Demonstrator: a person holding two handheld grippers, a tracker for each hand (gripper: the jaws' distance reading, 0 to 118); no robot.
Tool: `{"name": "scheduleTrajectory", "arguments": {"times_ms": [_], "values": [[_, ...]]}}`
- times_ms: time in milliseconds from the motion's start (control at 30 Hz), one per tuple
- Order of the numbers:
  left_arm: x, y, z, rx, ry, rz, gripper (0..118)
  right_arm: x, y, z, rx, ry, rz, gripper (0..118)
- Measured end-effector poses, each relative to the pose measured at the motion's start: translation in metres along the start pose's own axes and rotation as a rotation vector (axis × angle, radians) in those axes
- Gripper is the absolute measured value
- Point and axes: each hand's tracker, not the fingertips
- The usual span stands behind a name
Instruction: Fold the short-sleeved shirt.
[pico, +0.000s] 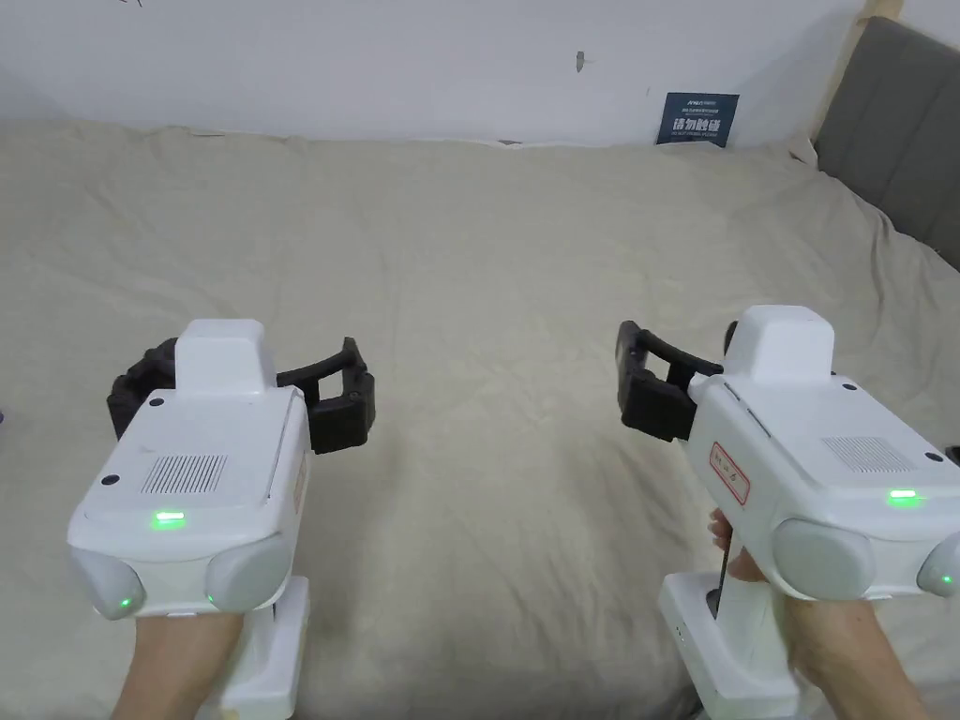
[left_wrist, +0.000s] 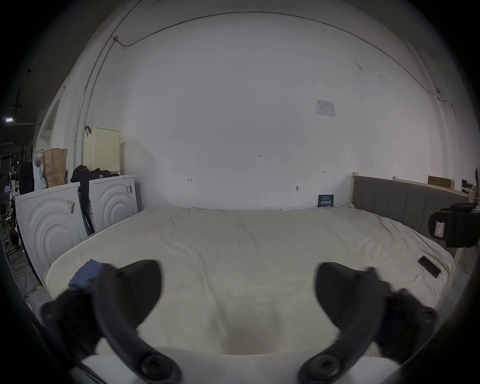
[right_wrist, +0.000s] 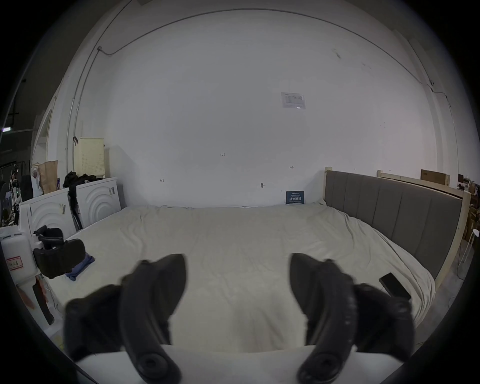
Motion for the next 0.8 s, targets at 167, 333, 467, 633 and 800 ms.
{"name": "scheduleTrajectory", "arguments": {"times_ms": [167, 333, 467, 633, 800], "values": [[0.0032, 0.0044, 0.0043, 0.010, 0.005, -0.006, 118, -0.0057, 0.0009, 0.0037, 0.012, -0.009, 0.028, 118], [0.0032, 0.0061, 0.0049, 0.016, 0.009, -0.013, 118, -0.0057, -0.0040, 0.0062, 0.023, -0.005, 0.032, 118], [0.0023, 0.0055, 0.0042, 0.019, 0.014, -0.013, 118, -0.0059, -0.0054, 0.0066, 0.027, -0.009, 0.025, 118], [0.0005, 0.0047, 0.0030, 0.017, 0.020, -0.012, 118, -0.0085, -0.0059, 0.0078, 0.033, -0.009, 0.028, 118], [0.0003, 0.0031, 0.0024, 0.018, 0.015, -0.011, 118, -0.0107, -0.0067, 0.0075, 0.034, -0.006, 0.026, 118]]}}
